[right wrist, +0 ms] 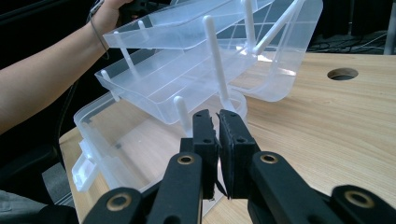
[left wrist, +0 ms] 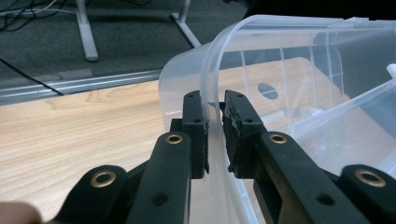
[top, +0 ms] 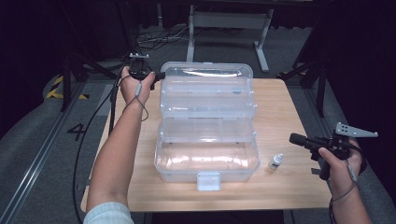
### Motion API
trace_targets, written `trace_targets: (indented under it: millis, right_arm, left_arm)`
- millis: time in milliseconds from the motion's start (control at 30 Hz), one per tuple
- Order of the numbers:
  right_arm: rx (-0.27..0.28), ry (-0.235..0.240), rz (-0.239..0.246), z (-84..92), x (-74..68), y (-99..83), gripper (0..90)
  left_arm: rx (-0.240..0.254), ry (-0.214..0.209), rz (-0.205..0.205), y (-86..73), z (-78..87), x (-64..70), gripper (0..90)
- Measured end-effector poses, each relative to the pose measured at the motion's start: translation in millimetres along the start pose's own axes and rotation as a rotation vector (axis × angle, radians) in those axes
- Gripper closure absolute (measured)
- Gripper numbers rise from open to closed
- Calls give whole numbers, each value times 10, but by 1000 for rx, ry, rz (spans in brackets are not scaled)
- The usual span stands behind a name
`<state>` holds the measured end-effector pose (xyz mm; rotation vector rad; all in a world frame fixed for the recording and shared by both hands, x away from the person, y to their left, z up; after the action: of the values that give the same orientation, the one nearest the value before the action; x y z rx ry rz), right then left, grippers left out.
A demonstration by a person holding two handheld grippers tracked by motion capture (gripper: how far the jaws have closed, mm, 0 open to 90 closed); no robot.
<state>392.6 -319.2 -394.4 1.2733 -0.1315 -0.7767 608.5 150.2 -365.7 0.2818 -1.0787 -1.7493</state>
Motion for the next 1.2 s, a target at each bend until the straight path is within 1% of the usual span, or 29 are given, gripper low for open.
trace_targets:
  millis: [300, 700, 867, 1200]
  right_arm:
    - [-9, 0, -9, -30, 43, -20, 857]
    - [-18, -2, -25, -51, 81, -51, 852]
    - [-20, -2, -27, -53, 83, -58, 851]
    - [-31, -3, -39, -72, 137, -94, 851]
  left_arm:
    - [-17, -16, 16, -8, -74, -47, 795]
    - [-38, -23, 36, -35, -194, -120, 789]
    - [-49, -32, 54, -50, -236, -149, 788]
    - [-70, -46, 88, -95, -340, -220, 783]
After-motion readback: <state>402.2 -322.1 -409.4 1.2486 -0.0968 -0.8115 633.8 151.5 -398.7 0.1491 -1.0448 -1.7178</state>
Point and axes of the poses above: each handheld gripper's, and its own axes: z roughly backward along the jaws, y roughly out of its top, x roughly to its right, the point moved 8 cm from there along -z, roughly forward along the jaws, and after that the axes turned 4 degrees about -x, right-handed, at the moved point
